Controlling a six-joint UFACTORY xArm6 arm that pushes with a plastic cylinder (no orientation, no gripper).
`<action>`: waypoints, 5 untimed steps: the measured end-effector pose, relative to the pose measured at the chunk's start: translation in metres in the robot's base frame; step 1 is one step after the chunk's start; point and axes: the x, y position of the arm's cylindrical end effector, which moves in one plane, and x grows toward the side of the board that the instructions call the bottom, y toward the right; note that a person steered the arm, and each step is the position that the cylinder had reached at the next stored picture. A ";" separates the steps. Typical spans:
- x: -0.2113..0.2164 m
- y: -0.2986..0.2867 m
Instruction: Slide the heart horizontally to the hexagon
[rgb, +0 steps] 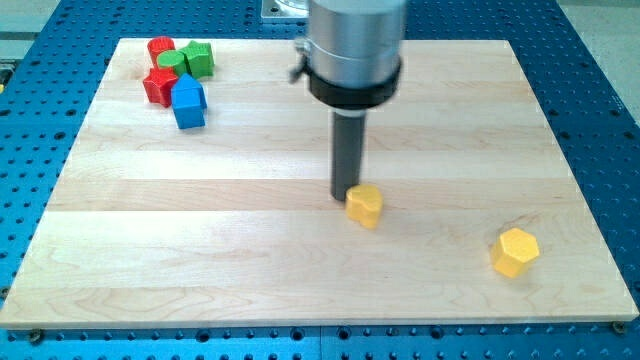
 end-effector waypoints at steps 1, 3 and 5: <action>0.014 0.039; 0.038 0.014; 0.061 0.012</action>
